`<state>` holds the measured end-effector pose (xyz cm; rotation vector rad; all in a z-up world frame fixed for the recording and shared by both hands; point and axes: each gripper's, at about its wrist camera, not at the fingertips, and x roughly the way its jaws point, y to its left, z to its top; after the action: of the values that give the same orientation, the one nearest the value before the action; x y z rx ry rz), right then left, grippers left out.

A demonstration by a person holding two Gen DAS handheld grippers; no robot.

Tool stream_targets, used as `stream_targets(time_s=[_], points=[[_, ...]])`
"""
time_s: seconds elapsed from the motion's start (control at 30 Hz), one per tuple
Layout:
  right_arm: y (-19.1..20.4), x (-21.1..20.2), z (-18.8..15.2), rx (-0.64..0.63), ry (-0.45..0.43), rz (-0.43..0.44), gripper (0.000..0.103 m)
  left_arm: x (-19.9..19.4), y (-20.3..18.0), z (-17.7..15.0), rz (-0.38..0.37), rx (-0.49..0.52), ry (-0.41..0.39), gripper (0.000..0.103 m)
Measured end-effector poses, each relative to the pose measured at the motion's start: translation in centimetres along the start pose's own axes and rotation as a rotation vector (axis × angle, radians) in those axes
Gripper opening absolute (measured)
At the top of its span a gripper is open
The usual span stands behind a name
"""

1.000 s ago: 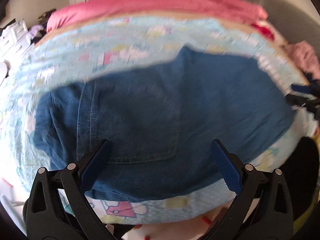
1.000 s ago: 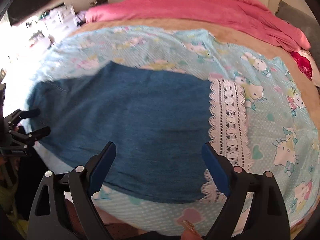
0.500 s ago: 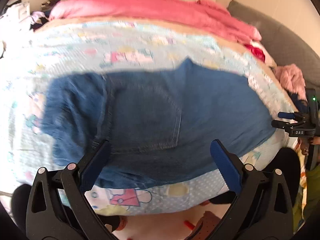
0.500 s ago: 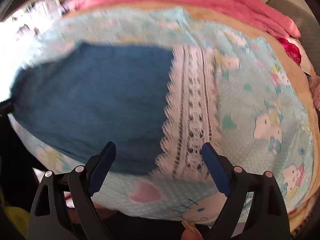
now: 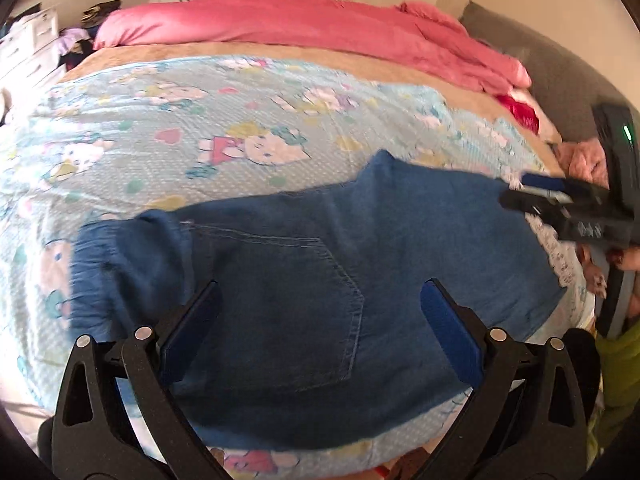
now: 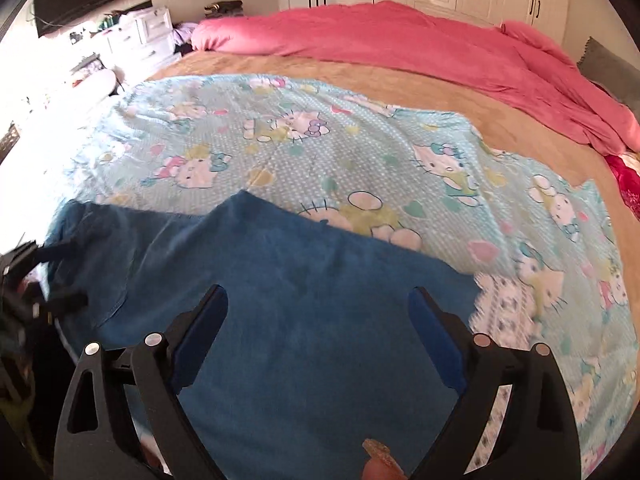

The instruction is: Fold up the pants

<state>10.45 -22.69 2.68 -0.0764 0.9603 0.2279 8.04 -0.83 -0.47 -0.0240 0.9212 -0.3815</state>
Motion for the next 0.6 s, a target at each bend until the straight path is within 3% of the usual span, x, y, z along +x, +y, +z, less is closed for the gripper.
stream_targets(time_s=[0.13,0.27,0.47,0.6], points=[[-0.3,3.9,0.9,0.044,0.073,-0.002,0.091,2.4,-0.2,-0.7,0.035,0.023,0.059,0.094],[-1.9,7.2,-0.4,0.042,0.181,-0.134,0.094,3.7,0.3,-1.5,0.062,0.051,0.086,0.094],[-7.4,6.5,-2.6,0.197,0.157,-0.072,0.096,4.0,0.9,-1.6,0.049,0.041,0.072,0.094],[-7.6,6.0,-2.8,0.190,0.149,-0.083,0.096,3.8,1.3,-1.5,0.027,0.021,0.064,0.094]])
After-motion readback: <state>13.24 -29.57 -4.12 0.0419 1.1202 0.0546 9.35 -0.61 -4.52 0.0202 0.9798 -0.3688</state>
